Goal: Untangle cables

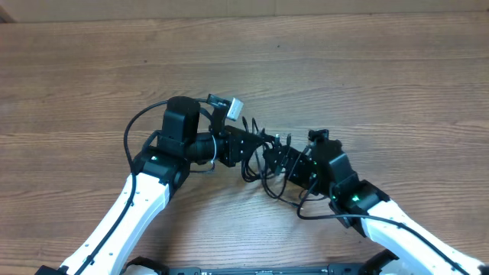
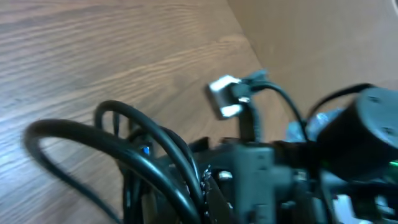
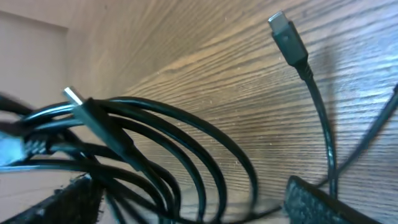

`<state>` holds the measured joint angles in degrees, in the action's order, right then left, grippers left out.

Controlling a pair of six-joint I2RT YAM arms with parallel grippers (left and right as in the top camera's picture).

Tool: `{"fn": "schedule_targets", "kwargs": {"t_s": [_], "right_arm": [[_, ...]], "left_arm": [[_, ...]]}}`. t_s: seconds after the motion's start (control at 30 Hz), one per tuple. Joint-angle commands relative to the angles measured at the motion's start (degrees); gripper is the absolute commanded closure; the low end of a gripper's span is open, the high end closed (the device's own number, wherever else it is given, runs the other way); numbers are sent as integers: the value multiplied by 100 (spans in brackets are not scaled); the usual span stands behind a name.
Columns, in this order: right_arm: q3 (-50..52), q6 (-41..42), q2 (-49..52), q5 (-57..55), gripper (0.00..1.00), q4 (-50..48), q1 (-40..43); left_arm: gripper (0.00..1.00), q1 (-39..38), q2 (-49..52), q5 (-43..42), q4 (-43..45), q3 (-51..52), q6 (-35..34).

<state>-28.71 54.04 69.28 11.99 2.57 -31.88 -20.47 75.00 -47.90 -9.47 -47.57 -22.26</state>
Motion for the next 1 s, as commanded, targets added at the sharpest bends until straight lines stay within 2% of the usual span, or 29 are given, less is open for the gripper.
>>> {"fn": "schedule_targets", "kwargs": {"t_s": [0.0,0.07,0.33,0.53,0.63,0.73,0.87,0.97], "right_arm": [[-92,-46,350,-409,17,-76,-63],[-92,-48,457,-671,21,-24,-63],[-92,-50,490,-1246,20,157,-57],[-96,-258,396,-1119,1,146,-52],[-105,-903,142,-767,0,142,-52],[-105,-1067,-203,-608,0,184,-52],[-105,-1064,-566,-584,0,197,-52],[-103,-1064,-581,-586,0,201,-52]], "left_arm": [[96,22,-129,-621,31,-103,162],[96,22,-129,-610,26,-103,240],[96,31,-129,-446,28,-103,411],[96,31,-127,-219,-254,-103,730],[96,31,-127,138,-439,-103,726],[96,31,-127,492,-553,-103,577],[96,31,-127,192,-389,-103,415],[96,31,-125,-442,-96,-103,409]]}}
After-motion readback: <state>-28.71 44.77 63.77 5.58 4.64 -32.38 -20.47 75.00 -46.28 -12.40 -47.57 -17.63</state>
